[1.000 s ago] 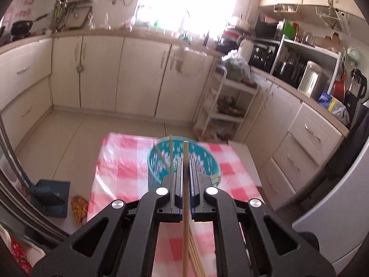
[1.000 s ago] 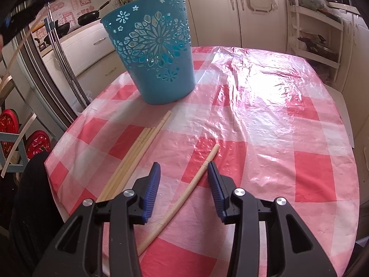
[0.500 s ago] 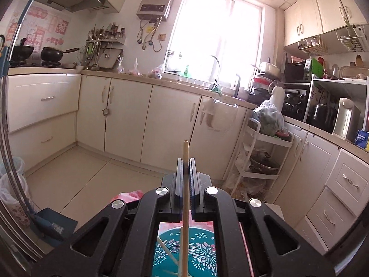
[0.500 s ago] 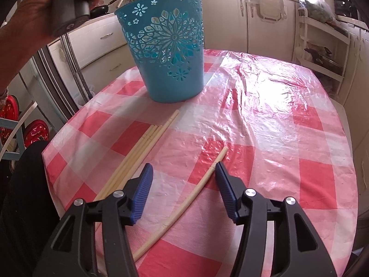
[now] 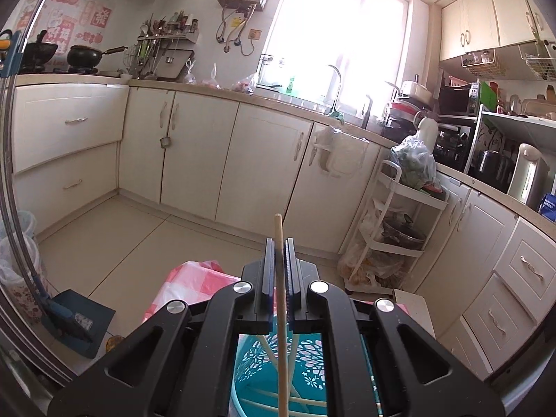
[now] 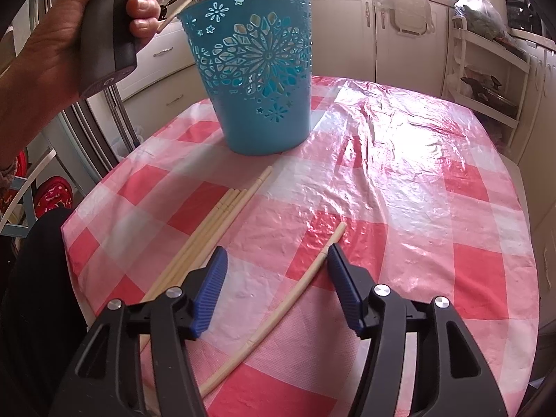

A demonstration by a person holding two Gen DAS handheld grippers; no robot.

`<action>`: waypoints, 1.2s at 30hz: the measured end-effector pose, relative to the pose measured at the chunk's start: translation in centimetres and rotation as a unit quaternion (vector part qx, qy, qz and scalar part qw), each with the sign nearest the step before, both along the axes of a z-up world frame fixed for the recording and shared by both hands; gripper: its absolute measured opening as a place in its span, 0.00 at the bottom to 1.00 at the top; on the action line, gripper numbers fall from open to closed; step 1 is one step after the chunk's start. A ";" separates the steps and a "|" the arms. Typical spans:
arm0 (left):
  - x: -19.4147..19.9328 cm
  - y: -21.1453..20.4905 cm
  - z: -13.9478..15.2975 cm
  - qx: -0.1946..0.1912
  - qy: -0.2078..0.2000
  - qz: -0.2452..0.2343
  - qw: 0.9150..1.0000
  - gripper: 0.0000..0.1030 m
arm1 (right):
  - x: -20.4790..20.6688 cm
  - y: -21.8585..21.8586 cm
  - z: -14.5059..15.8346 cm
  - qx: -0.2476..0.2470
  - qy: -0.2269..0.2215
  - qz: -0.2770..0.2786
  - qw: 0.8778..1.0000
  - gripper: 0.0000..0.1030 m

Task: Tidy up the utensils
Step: 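Lift the chopstick with the left gripper over the basket and release, then lower the open left gripper toward a wooden chopstick on the cloth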

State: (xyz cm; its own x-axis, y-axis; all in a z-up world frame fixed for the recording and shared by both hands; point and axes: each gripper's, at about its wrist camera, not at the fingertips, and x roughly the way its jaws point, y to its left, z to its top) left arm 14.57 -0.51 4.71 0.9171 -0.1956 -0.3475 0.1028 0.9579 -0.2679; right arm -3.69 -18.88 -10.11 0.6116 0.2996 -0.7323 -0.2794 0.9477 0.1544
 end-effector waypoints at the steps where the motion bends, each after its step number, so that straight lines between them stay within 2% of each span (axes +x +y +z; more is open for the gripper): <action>1: 0.0 0.1 0.2 -0.004 -0.001 0.000 1.000 0.04 | 0.0 0.0 0.0 0.000 0.000 0.000 1.000 0.57; 6: 0.1 0.1 1.2 -0.020 -0.002 -0.013 1.000 0.04 | 0.0 0.0 0.0 0.001 0.000 0.000 1.000 0.57; 10: 0.9 -0.2 0.1 -0.043 0.036 -0.046 0.997 0.04 | 0.0 0.0 0.0 0.004 0.001 0.000 1.000 0.57; 15: 0.8 0.3 -1.6 -0.062 0.074 -0.060 0.994 0.04 | 0.0 -0.1 0.0 0.005 0.001 0.000 1.000 0.57; 21: -2.4 6.4 -0.2 -0.115 0.070 -0.047 0.990 0.05 | 0.0 -0.1 0.0 0.007 0.001 0.000 1.000 0.57; 23: -2.9 8.8 -0.5 -0.111 0.087 -0.028 0.990 0.06 | 0.0 -0.1 0.0 0.006 0.001 0.001 1.000 0.57; 25: -2.7 10.7 -1.7 -0.092 0.126 -0.003 0.988 0.10 | 0.0 0.0 0.0 0.003 0.001 0.001 1.000 0.57; 27: -2.3 12.3 -4.3 -0.080 0.195 0.018 0.977 0.12 | 0.0 0.1 0.0 0.002 0.001 0.001 1.000 0.57; 30: -1.9 12.9 -9.5 -0.085 0.310 0.004 0.947 0.14 | -0.1 0.1 0.0 0.000 0.000 0.001 1.000 0.59; 33: -2.1 11.9 -13.6 -0.082 0.377 -0.014 0.923 0.15 | -0.1 0.3 -0.1 -0.004 -0.001 0.003 1.000 0.60; 34: -2.2 11.5 -14.4 -0.076 0.386 -0.018 0.919 0.18 | -0.1 0.3 -0.1 -0.006 -0.001 0.003 1.000 0.60; 36: -2.0 10.2 -15.4 -0.049 0.391 -0.010 0.919 0.23 | -0.2 0.2 0.0 -0.005 0.000 0.003 1.000 0.60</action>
